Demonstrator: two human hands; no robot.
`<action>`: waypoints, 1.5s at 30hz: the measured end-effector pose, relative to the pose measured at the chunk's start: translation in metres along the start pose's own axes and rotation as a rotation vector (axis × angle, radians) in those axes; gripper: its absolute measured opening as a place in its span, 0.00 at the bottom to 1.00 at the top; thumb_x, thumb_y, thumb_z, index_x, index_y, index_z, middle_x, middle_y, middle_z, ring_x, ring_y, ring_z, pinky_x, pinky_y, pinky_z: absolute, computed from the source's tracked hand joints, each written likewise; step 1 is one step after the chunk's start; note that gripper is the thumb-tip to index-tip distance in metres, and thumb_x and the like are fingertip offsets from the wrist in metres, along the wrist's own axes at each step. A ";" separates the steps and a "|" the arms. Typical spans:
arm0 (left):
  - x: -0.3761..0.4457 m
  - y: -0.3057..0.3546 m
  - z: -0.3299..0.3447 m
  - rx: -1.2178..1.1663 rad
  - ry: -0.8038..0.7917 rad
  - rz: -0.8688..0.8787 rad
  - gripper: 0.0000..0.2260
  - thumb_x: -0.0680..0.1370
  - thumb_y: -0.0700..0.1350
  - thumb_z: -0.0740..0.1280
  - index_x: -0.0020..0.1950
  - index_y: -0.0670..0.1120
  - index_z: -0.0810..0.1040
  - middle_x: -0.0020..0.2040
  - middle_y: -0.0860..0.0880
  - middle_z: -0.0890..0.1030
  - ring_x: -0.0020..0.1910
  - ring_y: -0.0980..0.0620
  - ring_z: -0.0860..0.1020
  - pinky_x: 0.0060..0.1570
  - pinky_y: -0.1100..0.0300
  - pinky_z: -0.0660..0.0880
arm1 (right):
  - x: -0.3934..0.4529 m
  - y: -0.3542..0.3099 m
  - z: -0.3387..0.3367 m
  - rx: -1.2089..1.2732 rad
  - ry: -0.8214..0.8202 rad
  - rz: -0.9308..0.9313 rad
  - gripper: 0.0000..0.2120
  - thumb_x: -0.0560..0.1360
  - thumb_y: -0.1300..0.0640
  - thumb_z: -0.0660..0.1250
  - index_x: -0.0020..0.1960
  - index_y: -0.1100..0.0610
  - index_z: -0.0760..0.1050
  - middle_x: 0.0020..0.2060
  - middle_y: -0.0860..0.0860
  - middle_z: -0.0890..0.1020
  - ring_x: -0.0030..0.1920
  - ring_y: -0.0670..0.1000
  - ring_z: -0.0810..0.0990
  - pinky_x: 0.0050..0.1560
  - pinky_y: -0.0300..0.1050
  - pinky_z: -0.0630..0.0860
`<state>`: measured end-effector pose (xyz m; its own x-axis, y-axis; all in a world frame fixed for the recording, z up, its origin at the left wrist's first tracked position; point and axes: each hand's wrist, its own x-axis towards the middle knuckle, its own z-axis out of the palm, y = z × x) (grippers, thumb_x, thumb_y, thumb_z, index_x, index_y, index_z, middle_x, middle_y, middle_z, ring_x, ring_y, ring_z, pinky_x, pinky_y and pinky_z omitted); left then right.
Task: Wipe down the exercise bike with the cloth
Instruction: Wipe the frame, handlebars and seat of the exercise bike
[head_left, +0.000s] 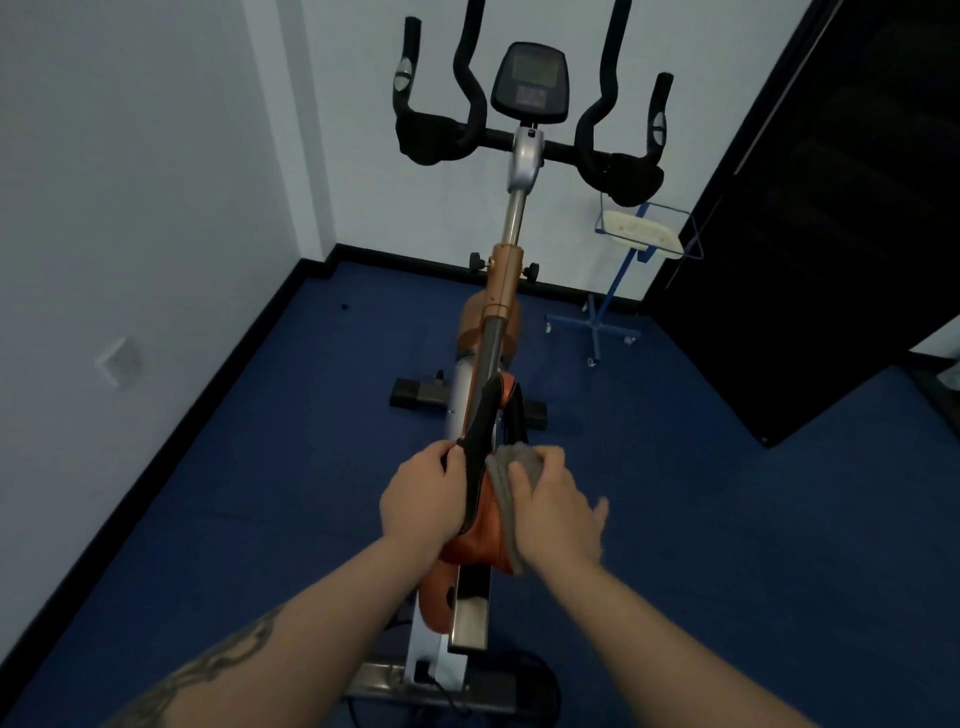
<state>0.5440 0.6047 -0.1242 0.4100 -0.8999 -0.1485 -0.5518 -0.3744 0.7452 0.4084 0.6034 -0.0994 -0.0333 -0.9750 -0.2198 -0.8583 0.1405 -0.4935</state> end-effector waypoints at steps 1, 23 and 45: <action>-0.001 -0.001 0.000 -0.001 -0.004 -0.002 0.13 0.83 0.53 0.54 0.55 0.55 0.78 0.39 0.57 0.78 0.38 0.61 0.76 0.32 0.61 0.68 | 0.009 -0.005 -0.006 0.050 -0.051 0.041 0.15 0.83 0.42 0.48 0.62 0.49 0.62 0.59 0.51 0.78 0.55 0.54 0.77 0.67 0.57 0.66; -0.004 -0.003 0.000 -0.005 0.003 0.009 0.14 0.83 0.53 0.54 0.58 0.53 0.79 0.44 0.56 0.79 0.42 0.56 0.77 0.34 0.60 0.68 | 0.016 -0.017 0.003 -0.041 -0.036 0.061 0.23 0.82 0.42 0.51 0.70 0.54 0.57 0.66 0.55 0.72 0.61 0.58 0.74 0.57 0.53 0.71; -0.003 -0.005 0.000 -0.009 0.000 -0.002 0.14 0.83 0.53 0.54 0.56 0.54 0.78 0.42 0.58 0.79 0.40 0.59 0.77 0.34 0.60 0.70 | 0.004 -0.007 0.005 -0.106 -0.004 0.018 0.22 0.82 0.42 0.47 0.66 0.56 0.62 0.62 0.53 0.75 0.60 0.56 0.75 0.70 0.59 0.61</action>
<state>0.5455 0.6094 -0.1269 0.4109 -0.8993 -0.1498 -0.5443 -0.3738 0.7510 0.4165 0.5999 -0.1011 -0.0478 -0.9718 -0.2311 -0.9069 0.1392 -0.3976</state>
